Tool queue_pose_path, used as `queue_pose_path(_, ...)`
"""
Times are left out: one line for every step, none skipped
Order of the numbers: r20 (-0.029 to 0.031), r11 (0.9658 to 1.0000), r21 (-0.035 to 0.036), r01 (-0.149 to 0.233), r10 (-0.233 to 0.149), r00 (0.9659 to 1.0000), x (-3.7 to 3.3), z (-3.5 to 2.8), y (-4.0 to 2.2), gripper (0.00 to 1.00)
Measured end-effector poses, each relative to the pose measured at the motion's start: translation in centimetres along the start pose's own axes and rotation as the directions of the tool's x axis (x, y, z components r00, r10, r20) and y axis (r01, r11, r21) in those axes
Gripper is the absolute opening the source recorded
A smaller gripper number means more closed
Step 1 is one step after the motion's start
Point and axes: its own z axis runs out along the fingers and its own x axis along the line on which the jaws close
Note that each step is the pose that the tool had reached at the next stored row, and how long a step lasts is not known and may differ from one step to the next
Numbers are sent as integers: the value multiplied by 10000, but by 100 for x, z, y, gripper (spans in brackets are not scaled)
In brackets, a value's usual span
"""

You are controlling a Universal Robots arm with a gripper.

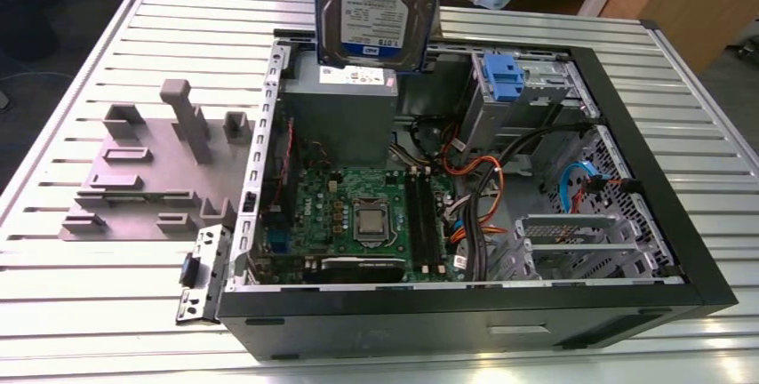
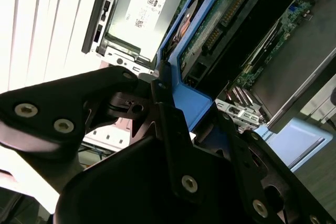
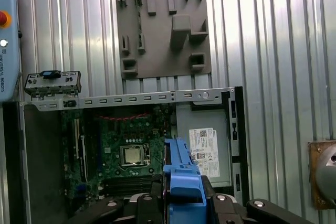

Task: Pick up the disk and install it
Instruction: 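Pick up the disk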

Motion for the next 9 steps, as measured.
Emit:
queue_pose_path(-1, 10000, 0, -9, 9, 10000, -1, -1, -12, 37)
queue_pose_path(0, 10000, 0, -19, 19, 10000, -1, -1, -23, 37)
queue_pose_path(-1, 10000, 0, -30, 30, 10000, -2, -1, -35, 37)
queue_pose_path(-1, 10000, 0, -39, 39, 10000, -2, -1, -46, 37)
queue_pose_path(-1, 10000, 0, -49, 49, 10000, -3, -1, -59, 37)
queue_pose_path(0, 10000, 0, -59, 59, 10000, -3, -1, -70, 37)
queue_pose_path(0, 10000, 0, -70, 70, 10000, -4, -1, -81, 37)
queue_pose_path(1, 10000, 2, -81, 81, 10000, -4, -1, -93, 37)
queue_pose_path(0, 10000, 1, -92, 92, 10000, -4, -1, -105, 37)
